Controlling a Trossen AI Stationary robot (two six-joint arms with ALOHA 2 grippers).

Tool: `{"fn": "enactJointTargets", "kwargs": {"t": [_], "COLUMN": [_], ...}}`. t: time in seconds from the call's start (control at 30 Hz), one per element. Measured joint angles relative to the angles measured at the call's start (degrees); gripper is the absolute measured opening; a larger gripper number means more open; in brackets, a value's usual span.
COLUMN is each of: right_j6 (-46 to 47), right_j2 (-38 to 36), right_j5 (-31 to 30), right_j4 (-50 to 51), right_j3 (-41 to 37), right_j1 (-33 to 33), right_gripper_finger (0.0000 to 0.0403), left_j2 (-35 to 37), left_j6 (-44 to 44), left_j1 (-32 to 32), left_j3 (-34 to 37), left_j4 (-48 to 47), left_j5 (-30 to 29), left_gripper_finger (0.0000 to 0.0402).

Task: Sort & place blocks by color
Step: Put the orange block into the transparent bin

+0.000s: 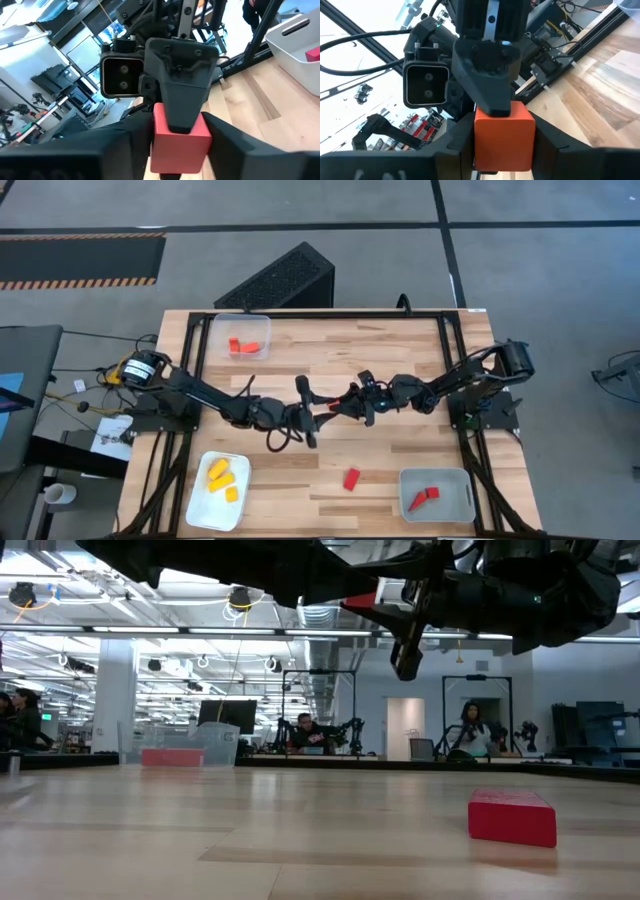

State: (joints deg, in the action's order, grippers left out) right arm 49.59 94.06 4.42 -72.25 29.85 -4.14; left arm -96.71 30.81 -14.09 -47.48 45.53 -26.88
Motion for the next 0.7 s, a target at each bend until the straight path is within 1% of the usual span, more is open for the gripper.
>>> {"fn": "enactJointTargets", "kwargs": {"t": [0.07, 0.1, 0.27, 0.43, 0.6, 0.7], "right_j6": [0.09, 0.13, -0.04, -0.19, -0.34, -0.34], "right_j2": [0.00, 0.00, 0.02, 0.02, 0.01, 0.02], "right_j5": [0.00, 0.04, -1.54, -1.68, -1.32, 1.60], "right_j4": [0.15, 0.28, 0.79, 1.73, 1.73, 1.83], "right_j3": [0.00, 0.00, -0.02, -0.02, 0.00, 0.00], "right_j1": [0.00, 0.00, 0.00, 0.00, 0.11, 0.20], "right_gripper_finger": [0.0159, 0.0161, 0.0169, 0.0180, 0.0207, 0.0230], "left_j2": [0.04, 0.07, 0.11, 0.11, 0.24, 0.68], "left_j6": [0.23, 0.24, 0.02, 0.02, 0.17, 0.06], "left_j1": [-0.02, -0.02, 0.02, -0.05, -0.07, -0.11], "left_j3": [0.00, 0.00, 0.00, 0.00, 0.02, 0.02], "left_j4": [-0.63, -0.94, -1.99, -2.54, -3.38, -4.86], "left_j5": [0.00, 0.00, 0.48, 0.64, 0.35, 0.60], "left_gripper_finger": [0.0114, 0.0100, 0.0101, 0.0101, 0.0101, 0.0101]}}
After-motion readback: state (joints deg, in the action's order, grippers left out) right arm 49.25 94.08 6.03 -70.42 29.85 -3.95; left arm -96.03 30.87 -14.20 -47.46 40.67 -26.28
